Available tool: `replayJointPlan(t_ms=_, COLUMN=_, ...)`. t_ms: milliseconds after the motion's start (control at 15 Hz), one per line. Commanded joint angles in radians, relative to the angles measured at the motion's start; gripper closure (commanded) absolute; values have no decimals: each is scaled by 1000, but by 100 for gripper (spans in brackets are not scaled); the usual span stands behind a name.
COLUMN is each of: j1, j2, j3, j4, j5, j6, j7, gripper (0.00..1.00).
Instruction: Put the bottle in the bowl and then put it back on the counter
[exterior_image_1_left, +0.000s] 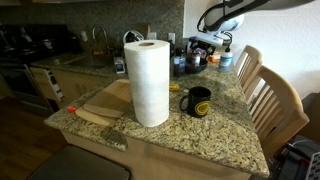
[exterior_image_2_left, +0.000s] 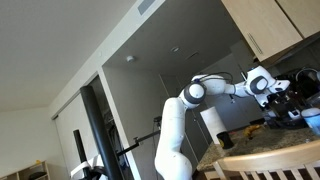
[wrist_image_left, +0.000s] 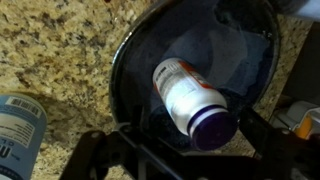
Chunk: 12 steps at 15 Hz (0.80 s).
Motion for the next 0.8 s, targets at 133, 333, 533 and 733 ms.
replayJointPlan(t_ms=133, j1=-29, j2=-13, j3=27, j4=-12, j5=58, j6=3, j7=-53, gripper=47)
replayJointPlan(t_ms=333, j1=-32, j2=-15, j3=30, j4=-17, j5=77, j6=7, j7=-67, gripper=68)
replayJointPlan(t_ms=533, j1=-30, j2=-17, j3=29, j4=-23, j5=83, j6=8, j7=-75, gripper=71)
replayJointPlan(t_ms=733, j1=-6, j2=-44, j3=4, j4=-55, j5=35, j6=76, j7=-70, gripper=71)
